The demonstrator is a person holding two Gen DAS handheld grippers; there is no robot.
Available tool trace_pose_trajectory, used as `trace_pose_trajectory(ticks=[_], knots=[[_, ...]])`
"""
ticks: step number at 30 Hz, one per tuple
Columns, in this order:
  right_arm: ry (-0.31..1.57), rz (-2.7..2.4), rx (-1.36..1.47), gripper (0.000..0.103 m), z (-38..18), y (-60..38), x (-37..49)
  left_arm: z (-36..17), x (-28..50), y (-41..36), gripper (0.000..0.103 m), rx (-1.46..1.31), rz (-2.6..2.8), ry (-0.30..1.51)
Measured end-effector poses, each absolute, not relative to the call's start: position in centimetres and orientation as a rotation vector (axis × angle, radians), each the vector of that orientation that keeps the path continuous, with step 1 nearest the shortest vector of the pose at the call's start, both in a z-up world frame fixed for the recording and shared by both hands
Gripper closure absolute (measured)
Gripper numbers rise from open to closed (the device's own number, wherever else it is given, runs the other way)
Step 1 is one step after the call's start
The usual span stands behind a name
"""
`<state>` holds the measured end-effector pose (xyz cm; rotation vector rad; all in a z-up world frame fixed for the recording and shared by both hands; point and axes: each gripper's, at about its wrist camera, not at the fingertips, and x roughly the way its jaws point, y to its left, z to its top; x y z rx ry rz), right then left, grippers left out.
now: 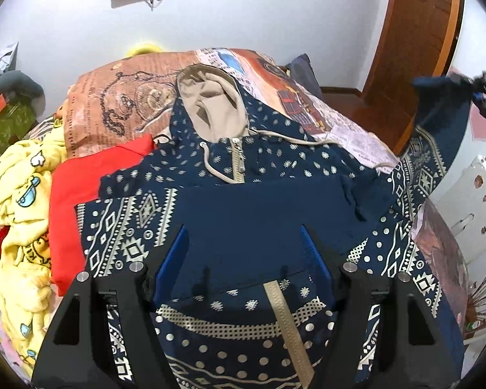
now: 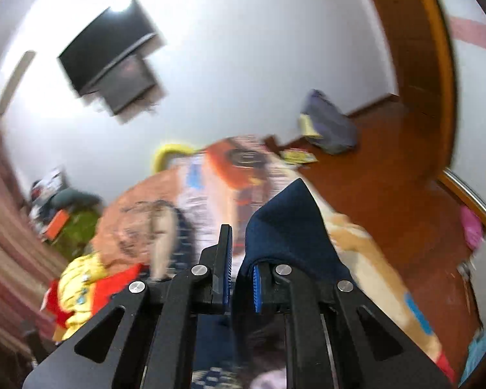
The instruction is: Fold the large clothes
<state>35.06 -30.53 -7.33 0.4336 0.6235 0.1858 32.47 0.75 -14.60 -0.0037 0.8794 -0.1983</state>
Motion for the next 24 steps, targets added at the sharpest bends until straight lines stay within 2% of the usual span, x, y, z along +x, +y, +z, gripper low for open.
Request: trace_pose_trajectory(ticks=[7, 14, 24], knots=[[0.714, 0.365, 0.38, 0.094, -9.4, -21.3, 37.8, -13.0, 31.0, 3.5, 0.034, -0.036, -0.18, 0.843], [0.943, 0.509, 0.32, 0.094, -16.8, -12.9, 39.0, -13.2, 29.8, 6.4, 0.034, -0.053, -0.138, 0.851], [1.187, 0.56, 0.197, 0.094, -23.7, -9.1, 37.0, -15.6, 29.3, 7.7, 0.034, -0.069, -0.117, 0.914]])
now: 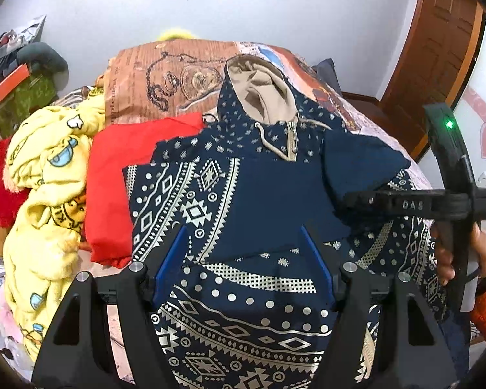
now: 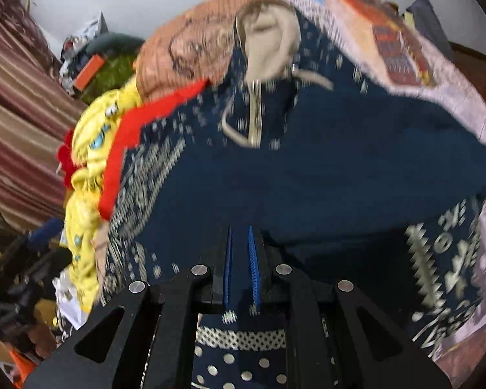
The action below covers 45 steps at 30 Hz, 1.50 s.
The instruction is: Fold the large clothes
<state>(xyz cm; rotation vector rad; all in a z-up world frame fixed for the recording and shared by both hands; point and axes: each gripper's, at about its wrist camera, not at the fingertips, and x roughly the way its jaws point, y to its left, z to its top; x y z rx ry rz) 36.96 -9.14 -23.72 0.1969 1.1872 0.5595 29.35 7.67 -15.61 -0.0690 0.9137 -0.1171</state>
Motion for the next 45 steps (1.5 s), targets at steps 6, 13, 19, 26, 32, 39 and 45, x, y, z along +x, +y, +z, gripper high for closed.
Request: trace_pose_trajectory(ticks=[6, 13, 19, 26, 32, 39, 45], knots=[[1.149, 0.532, 0.118, 0.092, -21.9, -11.1, 35.6, -15.6, 30.1, 5.8, 0.034, -0.011, -0.142, 0.925], [0.934, 0.358, 0.004, 0.04, -17.1, -17.1, 34.2, -13.8, 32.0, 0.5, 0.034, 0.102, -0.219, 0.883], [0.84, 0.21, -0.025, 0.028, -15.4, -22.6, 32.9, -13.2, 34.5, -6.1, 0.034, 0.22, -0.318, 0.863], [0.895, 0.142, 0.099, 0.028, -17.5, -28.0, 32.5, -16.1, 37.9, -13.4, 0.034, 0.345, -0.415, 0.915], [0.961, 0.128, 0.179, 0.028, -20.1, -30.5, 32.7, -20.1, 40.6, -17.0, 0.043, 0.398, -0.456, 1.008], [1.014, 0.157, 0.225, 0.028, -22.0, -30.8, 33.4, -22.5, 43.4, -18.0, 0.062, 0.355, -0.469, 1.052], [1.035, 0.197, 0.233, 0.028, -22.8, -29.4, 34.6, -20.0, 44.4, -16.6, 0.098, 0.269, -0.436, 0.992]])
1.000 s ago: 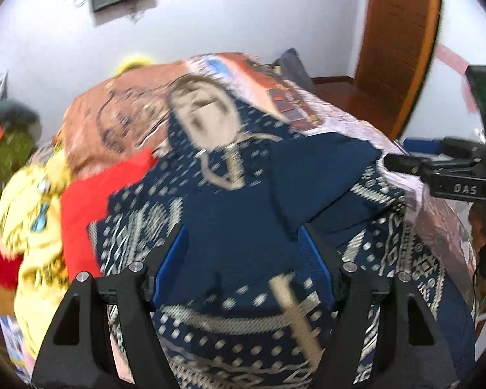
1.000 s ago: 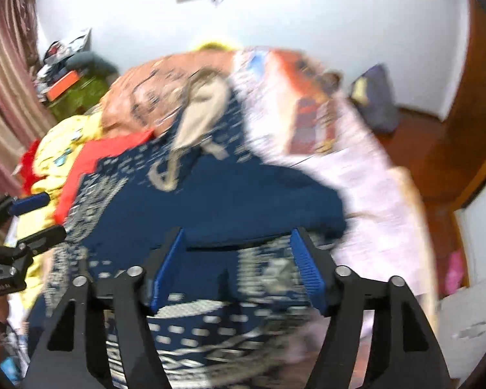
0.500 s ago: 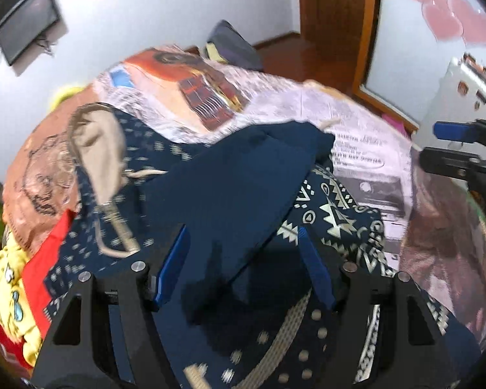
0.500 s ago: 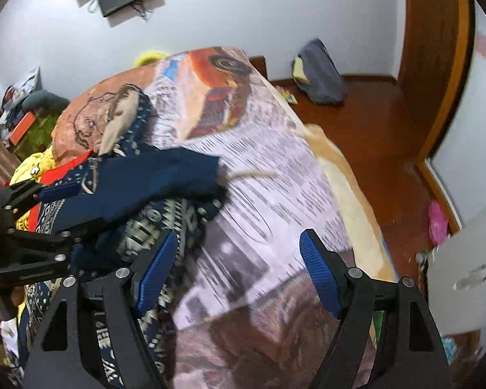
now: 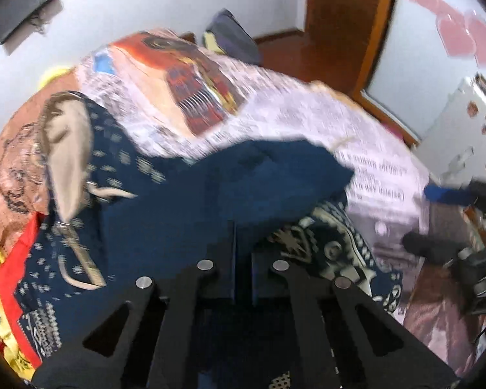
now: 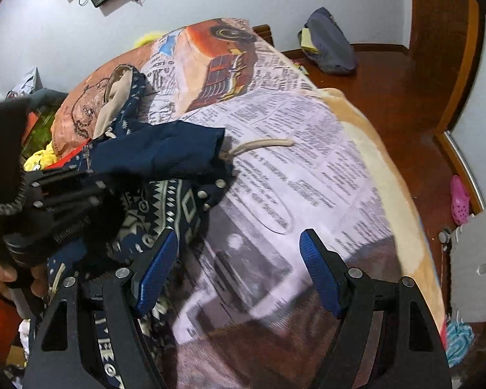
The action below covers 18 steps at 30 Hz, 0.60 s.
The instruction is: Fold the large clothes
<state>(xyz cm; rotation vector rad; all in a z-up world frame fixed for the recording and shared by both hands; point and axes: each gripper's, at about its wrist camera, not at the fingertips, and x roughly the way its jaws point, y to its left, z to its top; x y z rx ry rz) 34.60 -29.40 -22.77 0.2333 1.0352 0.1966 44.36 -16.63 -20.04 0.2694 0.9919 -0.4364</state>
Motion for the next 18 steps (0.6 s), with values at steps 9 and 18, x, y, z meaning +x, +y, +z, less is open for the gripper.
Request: trace_pose_trajectory(ticks=[9, 18], knots=[[1.068, 0.256, 0.182, 0.028, -24.0, -26.0, 35.8, -11.6, 42.3, -5.8, 0.099, 0.032, -0.321, 0.837], [1.1, 0.249, 0.12, 0.028, -25.3, -25.3, 35.2, -16.0, 39.2, 5.4, 0.099, -0.072, -0.114, 0.954]])
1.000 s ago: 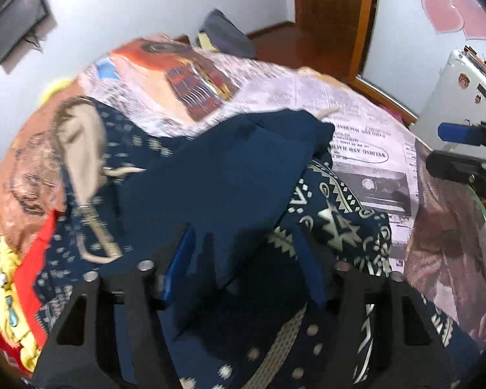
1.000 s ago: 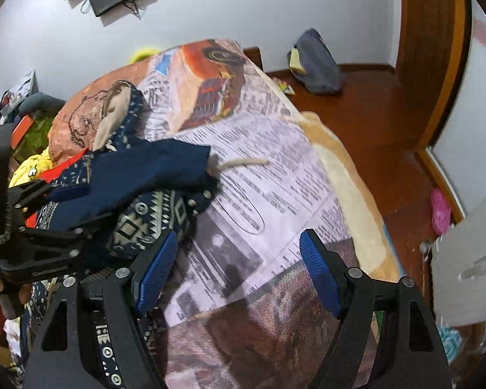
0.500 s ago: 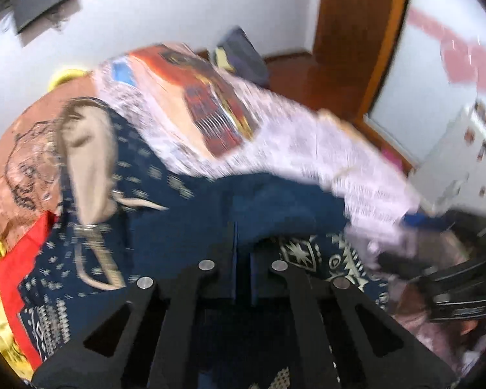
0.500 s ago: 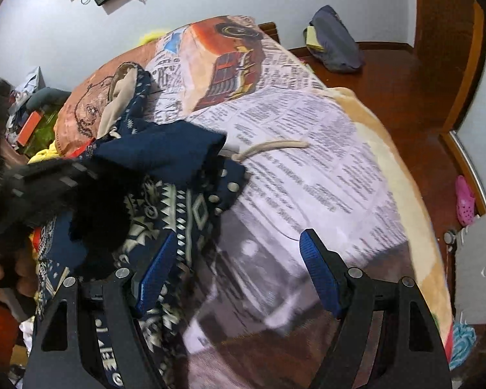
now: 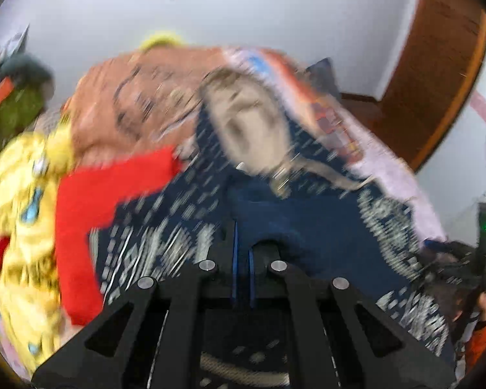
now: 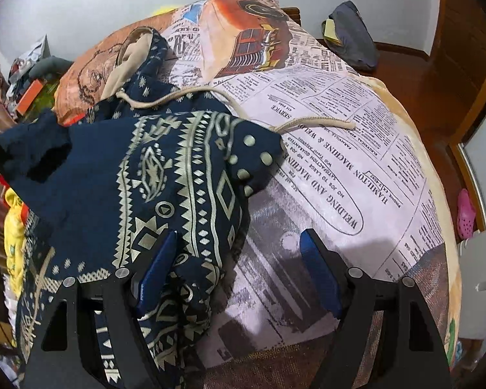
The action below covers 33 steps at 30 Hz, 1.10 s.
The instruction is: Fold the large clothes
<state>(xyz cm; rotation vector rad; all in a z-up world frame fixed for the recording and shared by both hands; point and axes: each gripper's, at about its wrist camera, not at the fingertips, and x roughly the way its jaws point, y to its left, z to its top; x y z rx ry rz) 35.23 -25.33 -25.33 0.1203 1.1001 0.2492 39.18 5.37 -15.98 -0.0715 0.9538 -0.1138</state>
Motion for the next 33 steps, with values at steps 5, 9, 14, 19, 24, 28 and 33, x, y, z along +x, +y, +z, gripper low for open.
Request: trace_pose_trajectory(ticks=[5, 9, 14, 19, 24, 28, 33], knots=[[1.098, 0.238, 0.038, 0.024, -25.4, -24.3, 34.2, -20.8, 37.1, 8.5, 0.099, -0.106, -0.052, 1.066], [1.099, 0.228, 0.011, 0.022, -25.5, -23.9, 34.1, -23.9, 35.7, 9.0, 0.093, -0.059, -0.042, 1.122], [1.109, 0.208, 0.005, 0.022, -25.5, -23.8, 34.2, -24.3, 34.8, 6.2, 0.076, 0.18, -0.004, 1.105], [1.114, 0.199, 0.014, 0.022, -25.4, -23.8, 33.9, -22.2, 33.5, 3.6, 0.057, 0.24, -0.12, 1.052], [1.115, 0.195, 0.012, 0.022, -25.4, -23.7, 34.0, -20.7, 33.5, 1.2, 0.045, 0.231, -0.214, 0.994], [1.113, 0.193, 0.015, 0.022, -25.3, -23.8, 33.9, -22.2, 36.4, 0.3, 0.045, 0.197, -0.209, 1.065], [1.11, 0.204, 0.042, 0.021, -25.4, -24.2, 33.8, -23.1, 37.4, 0.1, 0.045, 0.15, -0.197, 1.084]])
